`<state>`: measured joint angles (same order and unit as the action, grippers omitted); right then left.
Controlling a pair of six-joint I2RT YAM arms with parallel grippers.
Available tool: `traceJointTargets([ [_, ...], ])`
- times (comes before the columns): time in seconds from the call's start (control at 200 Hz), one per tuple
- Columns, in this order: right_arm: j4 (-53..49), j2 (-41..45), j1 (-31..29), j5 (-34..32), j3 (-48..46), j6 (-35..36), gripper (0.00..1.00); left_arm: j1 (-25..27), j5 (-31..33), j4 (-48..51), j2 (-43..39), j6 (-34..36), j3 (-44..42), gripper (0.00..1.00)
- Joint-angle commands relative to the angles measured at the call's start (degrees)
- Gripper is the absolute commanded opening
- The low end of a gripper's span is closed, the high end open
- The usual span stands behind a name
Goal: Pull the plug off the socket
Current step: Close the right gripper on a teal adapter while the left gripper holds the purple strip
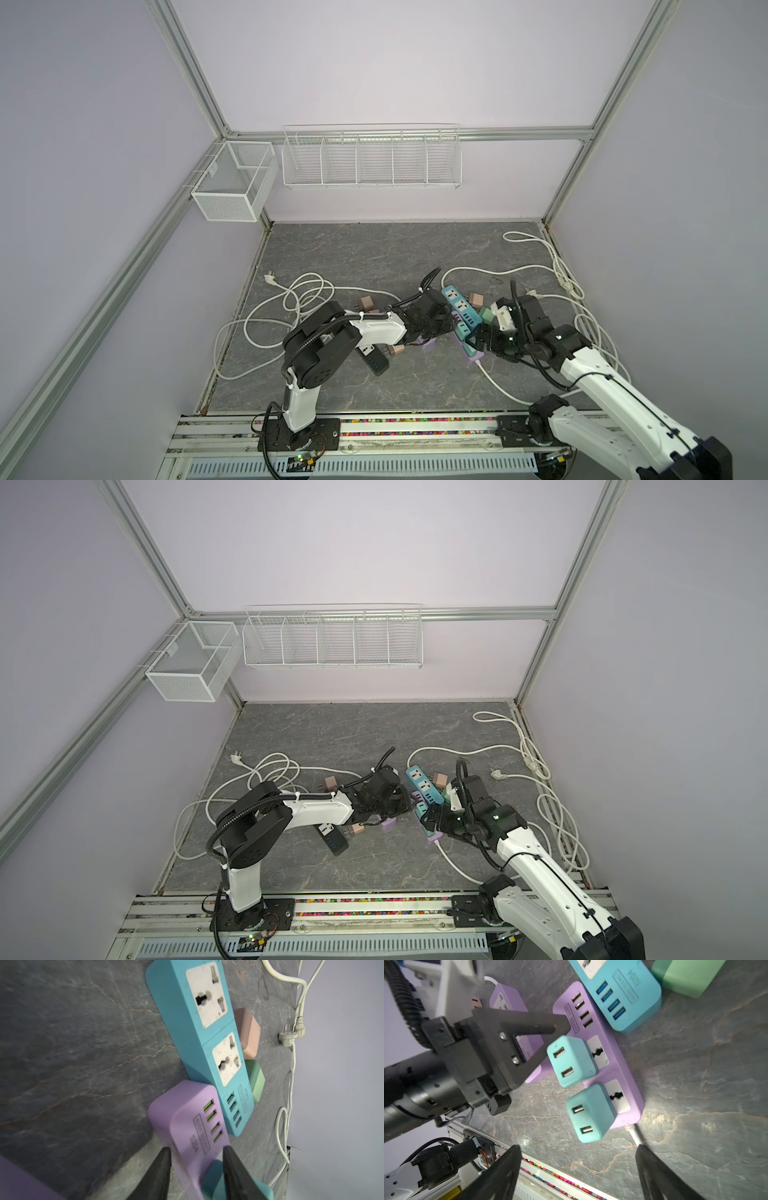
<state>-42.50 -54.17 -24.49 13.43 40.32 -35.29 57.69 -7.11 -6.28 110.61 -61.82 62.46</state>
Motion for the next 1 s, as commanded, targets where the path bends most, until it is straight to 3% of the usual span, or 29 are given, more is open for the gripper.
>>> traceJointTargets([
  [0.0, -4.4, -3.6, -0.5, -3.6, 3.6, 6.3, 0.93, -0.2, 0.0, 0.0, 0.0, 0.4, -0.1, 0.43],
  [0.13, -3.5, -7.5, -1.3, -6.3, 6.7, 8.4, 1.00, -0.2, 1.0, 0.9, -0.2, 0.7, 0.1, 0.42],
  [0.53, 3.6, -16.6, -4.1, -7.8, 9.7, 11.7, 0.76, -0.5, 2.3, 3.3, 1.3, 0.8, 1.1, 0.43],
  [0.995, 8.2, -26.6, -6.4, -8.8, 11.3, 13.4, 0.62, -0.6, 1.7, 1.8, 2.8, 0.4, 0.1, 0.42],
])
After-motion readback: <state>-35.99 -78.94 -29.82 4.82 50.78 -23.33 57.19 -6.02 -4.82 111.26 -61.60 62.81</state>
